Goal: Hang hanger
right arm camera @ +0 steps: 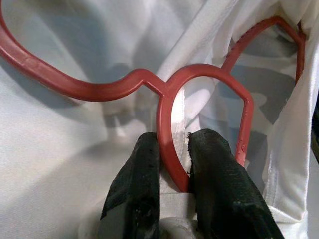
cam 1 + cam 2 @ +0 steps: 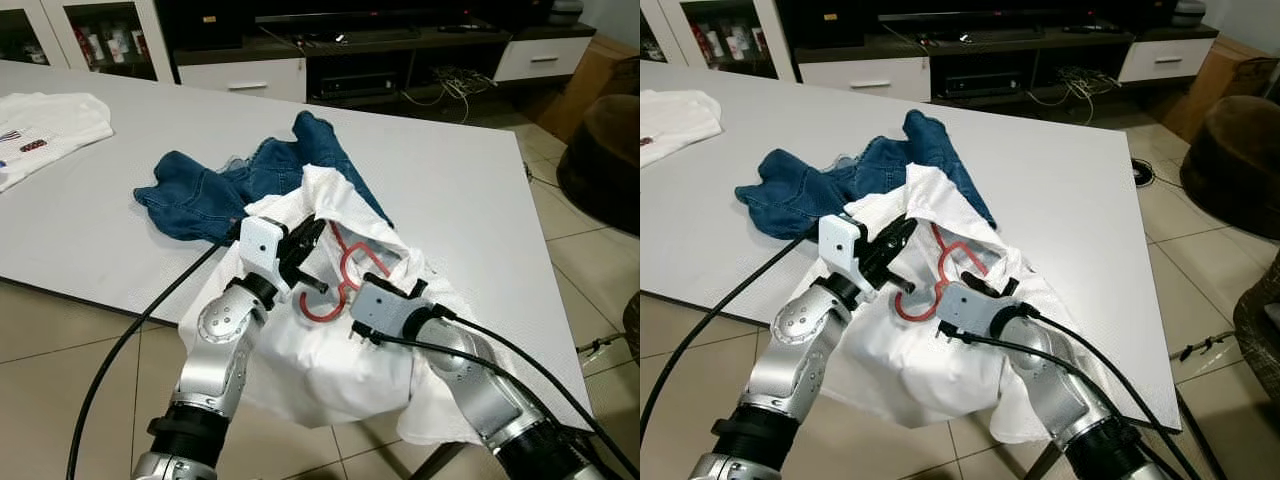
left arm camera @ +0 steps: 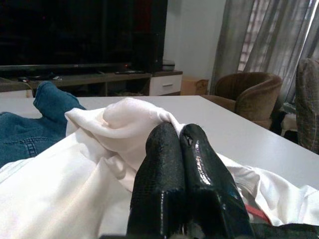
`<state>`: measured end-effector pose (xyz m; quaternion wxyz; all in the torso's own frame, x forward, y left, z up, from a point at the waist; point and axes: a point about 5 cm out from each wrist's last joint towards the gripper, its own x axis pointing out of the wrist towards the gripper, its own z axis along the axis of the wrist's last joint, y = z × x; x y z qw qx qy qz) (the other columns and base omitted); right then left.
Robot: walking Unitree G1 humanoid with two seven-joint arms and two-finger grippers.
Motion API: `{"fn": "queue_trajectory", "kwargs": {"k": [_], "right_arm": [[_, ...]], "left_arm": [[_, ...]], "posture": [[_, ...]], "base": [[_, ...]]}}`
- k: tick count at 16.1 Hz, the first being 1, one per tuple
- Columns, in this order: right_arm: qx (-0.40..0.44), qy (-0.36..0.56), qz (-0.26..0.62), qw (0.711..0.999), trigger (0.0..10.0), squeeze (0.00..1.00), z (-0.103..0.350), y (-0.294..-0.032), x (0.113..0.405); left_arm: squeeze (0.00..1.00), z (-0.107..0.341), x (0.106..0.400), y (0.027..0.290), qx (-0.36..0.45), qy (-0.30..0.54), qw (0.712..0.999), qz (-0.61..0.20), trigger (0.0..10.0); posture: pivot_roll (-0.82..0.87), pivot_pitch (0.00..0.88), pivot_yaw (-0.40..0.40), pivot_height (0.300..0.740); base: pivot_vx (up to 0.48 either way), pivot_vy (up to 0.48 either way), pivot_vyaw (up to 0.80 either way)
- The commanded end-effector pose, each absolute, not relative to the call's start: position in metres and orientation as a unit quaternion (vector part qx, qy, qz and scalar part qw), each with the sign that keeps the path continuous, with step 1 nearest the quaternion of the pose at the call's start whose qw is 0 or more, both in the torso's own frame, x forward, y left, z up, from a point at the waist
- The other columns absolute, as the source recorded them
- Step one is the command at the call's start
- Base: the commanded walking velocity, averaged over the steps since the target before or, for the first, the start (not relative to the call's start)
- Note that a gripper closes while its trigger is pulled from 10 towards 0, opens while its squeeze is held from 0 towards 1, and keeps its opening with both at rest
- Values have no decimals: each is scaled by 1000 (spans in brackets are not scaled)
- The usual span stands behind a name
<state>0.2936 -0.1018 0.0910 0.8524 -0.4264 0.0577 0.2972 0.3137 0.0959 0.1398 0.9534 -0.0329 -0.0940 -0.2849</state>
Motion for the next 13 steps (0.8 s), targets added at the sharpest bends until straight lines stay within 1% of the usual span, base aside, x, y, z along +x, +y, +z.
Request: {"fn": "queue_trajectory", "kwargs": {"k": [1,2,3,8,10,11,13], "right_arm": [[-424,73,288,856,10000,0,89,-104,295],[-416,76,287,859,1412,0,90,-105,295],[-412,76,289,861,0,0,91,-105,295],[-341,69,321,881,0,0,99,-106,288],[-270,71,331,901,0,0,105,-116,282],[-265,71,333,902,0,0,106,-119,281],[-234,67,337,910,0,0,111,-134,275]], "left_arm": [[0,146,314,93,-27,-106,950,-292,0],[0,146,314,93,-27,-106,950,-292,0],[0,146,314,93,-27,-106,950,-292,0],[0,144,311,93,-27,-103,950,-293,0],[0,143,310,95,-26,-100,951,-291,0],[0,142,310,95,-26,-100,951,-291,0],[0,142,310,96,-25,-98,952,-290,0]], "posture": [[16,42,7,740],[15,42,8,740],[14,44,9,740],[15,53,9,740],[16,56,11,740],[16,56,11,740],[13,58,13,740]], "base": [[0,0,0],[0,0,0],[0,0,0],[0,0,0],[0,0,0],[0,0,0],[0,0,0]]}}
